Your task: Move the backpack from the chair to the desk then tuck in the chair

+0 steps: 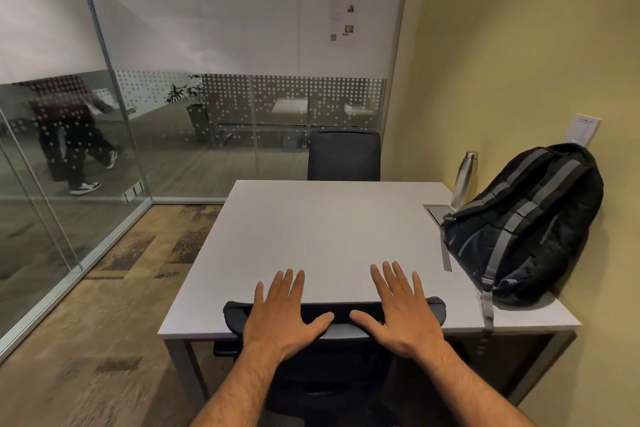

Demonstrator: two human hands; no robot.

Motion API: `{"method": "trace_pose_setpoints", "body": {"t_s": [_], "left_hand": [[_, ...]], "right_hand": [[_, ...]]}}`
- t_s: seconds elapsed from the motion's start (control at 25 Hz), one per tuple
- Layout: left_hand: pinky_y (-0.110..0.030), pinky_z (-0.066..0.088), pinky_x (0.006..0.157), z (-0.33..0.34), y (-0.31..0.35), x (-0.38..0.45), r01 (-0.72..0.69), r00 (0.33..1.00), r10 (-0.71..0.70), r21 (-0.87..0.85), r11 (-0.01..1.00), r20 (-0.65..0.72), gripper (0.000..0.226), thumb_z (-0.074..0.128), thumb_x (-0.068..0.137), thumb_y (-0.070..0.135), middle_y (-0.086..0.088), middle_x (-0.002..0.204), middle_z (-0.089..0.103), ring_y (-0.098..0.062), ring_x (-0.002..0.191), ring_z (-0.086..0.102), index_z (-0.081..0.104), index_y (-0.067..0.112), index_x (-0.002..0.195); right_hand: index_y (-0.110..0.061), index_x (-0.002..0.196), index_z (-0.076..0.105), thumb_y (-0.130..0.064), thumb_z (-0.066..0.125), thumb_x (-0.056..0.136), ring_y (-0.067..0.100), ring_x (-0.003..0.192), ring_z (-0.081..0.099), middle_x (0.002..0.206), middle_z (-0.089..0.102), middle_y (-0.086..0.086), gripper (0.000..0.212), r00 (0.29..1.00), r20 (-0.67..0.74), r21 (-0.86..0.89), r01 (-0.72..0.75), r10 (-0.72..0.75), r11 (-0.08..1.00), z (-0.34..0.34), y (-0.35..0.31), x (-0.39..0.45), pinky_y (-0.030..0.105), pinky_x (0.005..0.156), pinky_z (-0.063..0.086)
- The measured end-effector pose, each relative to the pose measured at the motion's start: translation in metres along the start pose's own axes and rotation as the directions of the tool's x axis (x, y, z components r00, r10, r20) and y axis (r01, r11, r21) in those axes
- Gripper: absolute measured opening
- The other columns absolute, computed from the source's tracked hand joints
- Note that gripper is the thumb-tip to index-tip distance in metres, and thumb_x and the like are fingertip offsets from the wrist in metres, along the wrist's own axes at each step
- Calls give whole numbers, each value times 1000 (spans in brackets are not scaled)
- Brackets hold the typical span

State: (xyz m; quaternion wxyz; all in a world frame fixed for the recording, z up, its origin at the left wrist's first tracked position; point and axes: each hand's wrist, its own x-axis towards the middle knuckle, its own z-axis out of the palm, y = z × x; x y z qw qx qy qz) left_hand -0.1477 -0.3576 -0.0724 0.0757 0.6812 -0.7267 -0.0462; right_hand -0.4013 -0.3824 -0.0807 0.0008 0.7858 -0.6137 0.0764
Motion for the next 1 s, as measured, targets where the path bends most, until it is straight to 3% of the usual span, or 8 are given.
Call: {"method": "trace_pose_setpoints", "body": {"t_s": [0.48,0.76,0.84,0.92,1.0], "left_hand": [[-50,-7,127,13,-3,26,6,999,-6,-2,1000,42,110,15,77,94,1,172,-5,-18,157,-10,-5,28,161],[-45,-8,128,11,1,27,7,1000,-8,-51,999,-13,108,12,78,93,2,172,-7,-15,157,-12,-7,26,161],[-45,-7,128,11,4,23,5,1000,-7,-90,996,-26,109,8,77,93,3,172,-6,-15,157,-11,-5,27,161],[-45,-7,127,8,7,20,7,999,-14,-157,988,-46,112,5,73,95,3,172,-5,-15,157,-10,-3,28,162],[-44,-7,127,1,17,19,-29,997,17,-162,986,-74,115,3,69,97,4,172,-4,-15,157,-9,-2,29,162]], "right_hand": [[-28,156,-22,-100,-3,71,19,152,-29,168,-21,2,113,998,60,-4,-3,3,1000,15,7,27,51,122,-23],[-29,158,-21,-98,1,73,20,152,-31,166,-26,1,111,998,59,70,24,-29,997,9,13,35,50,121,-24],[-31,160,-14,-96,7,76,18,153,-27,169,-22,-1,109,997,64,168,36,-47,985,4,14,29,48,124,-18],[-31,163,4,-87,25,86,15,157,-11,173,-4,-3,97,999,17,304,33,-39,952,-11,15,21,43,128,-5],[-27,156,35,-65,53,94,15,154,22,167,30,-1,75,978,-207,482,93,11,871,-37,7,12,40,127,19]]}}
